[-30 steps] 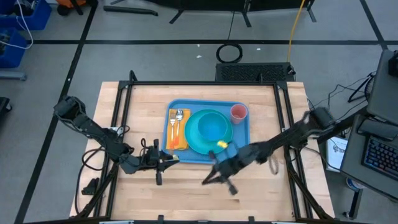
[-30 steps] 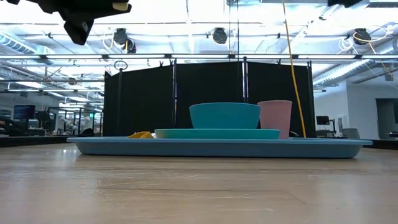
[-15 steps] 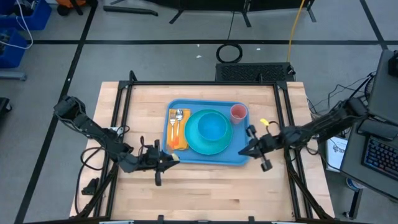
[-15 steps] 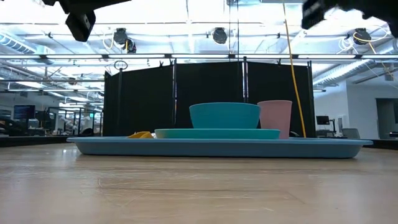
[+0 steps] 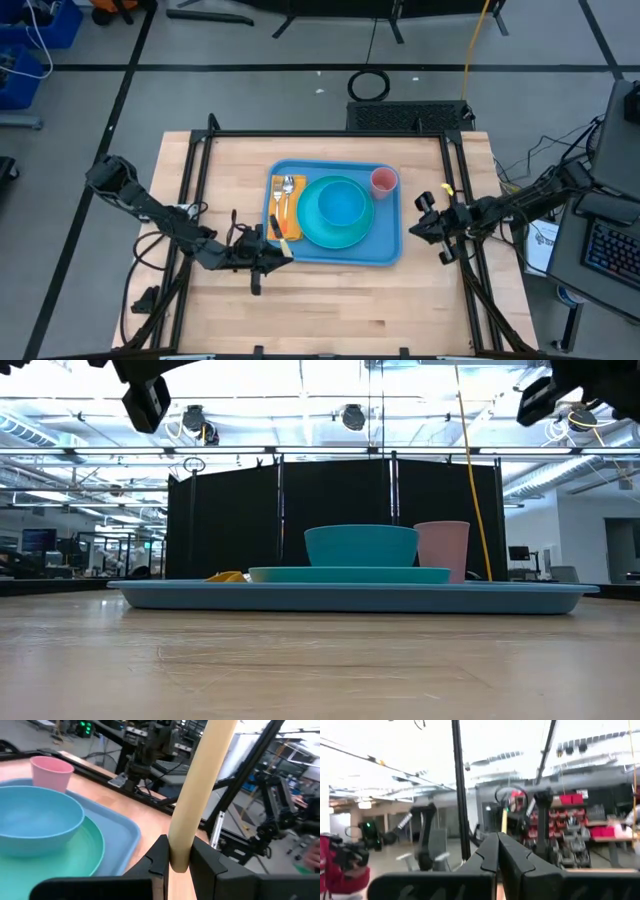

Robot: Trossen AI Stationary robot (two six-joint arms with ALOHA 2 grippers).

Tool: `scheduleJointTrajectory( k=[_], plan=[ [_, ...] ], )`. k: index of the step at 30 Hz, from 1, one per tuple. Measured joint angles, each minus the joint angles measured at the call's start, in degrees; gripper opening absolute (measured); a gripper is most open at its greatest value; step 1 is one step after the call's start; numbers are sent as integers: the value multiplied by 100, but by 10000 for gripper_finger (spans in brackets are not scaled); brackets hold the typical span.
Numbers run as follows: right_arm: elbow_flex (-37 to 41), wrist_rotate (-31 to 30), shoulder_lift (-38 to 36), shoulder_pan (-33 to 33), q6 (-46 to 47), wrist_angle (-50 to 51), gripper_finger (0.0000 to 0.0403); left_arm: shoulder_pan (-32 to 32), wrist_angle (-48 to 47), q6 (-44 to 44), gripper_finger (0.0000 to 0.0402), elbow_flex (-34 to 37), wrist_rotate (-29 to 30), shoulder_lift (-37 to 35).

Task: Set up tray
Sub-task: Put the yellow knife to the right of the orange spoon on the yellow napkin on the blue serving tray

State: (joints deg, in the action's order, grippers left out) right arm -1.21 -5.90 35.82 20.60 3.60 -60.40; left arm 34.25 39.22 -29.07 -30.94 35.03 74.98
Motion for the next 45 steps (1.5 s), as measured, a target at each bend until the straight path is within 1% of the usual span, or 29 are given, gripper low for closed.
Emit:
scheduleJointTrajectory(
  k=[3, 8, 13, 17, 19, 22, 26, 28, 31, 35, 42, 45],
  plan=[
    [0, -23, -45, 0, 39, 255, 0, -109, -1, -130, 49, 2, -175, 0],
    [11, -14, -44, 0, 28, 347, 0, -300, 168, -222, 49, 2, -647, 0],
    [15, -12, -38, 0, 26, 548, 0, -449, 157, -308, 49, 4, -825, -58],
    [20, -10, -33, 0, 26, 628, 0, -537, 153, -293, 49, 78, -865, -242],
    [22, -10, -36, 0, 26, 625, 0, -592, 192, -300, 49, 209, -853, -395],
    [24, -8, -32, 0, 26, 670, 0, -680, 373, -452, 49, 595, -778, -629],
    [26, -8, -29, 0, 24, 685, 0, -851, 1524, -840, 49, 1369, -1002, -693],
    [26, -8, -27, 0, 24, 691, 0, -897, 1967, -1257, 49, 1736, -1034, -691],
    [26, -8, -29, 0, 24, 704, 0, -1018, 2157, -2054, 49, 2082, -1155, -691],
    [29, -6, -29, 0, 24, 712, 0, -1143, 2176, -2718, 49, 2274, -1495, -688],
    [31, -5, -29, 0, 24, 713, 0, -1573, 2207, -2801, 49, 2284, -2165, -601],
    [31, -5, -29, 0, 24, 713, 0, -1659, 2159, -2861, 49, 2301, -2206, -507]
  ],
)
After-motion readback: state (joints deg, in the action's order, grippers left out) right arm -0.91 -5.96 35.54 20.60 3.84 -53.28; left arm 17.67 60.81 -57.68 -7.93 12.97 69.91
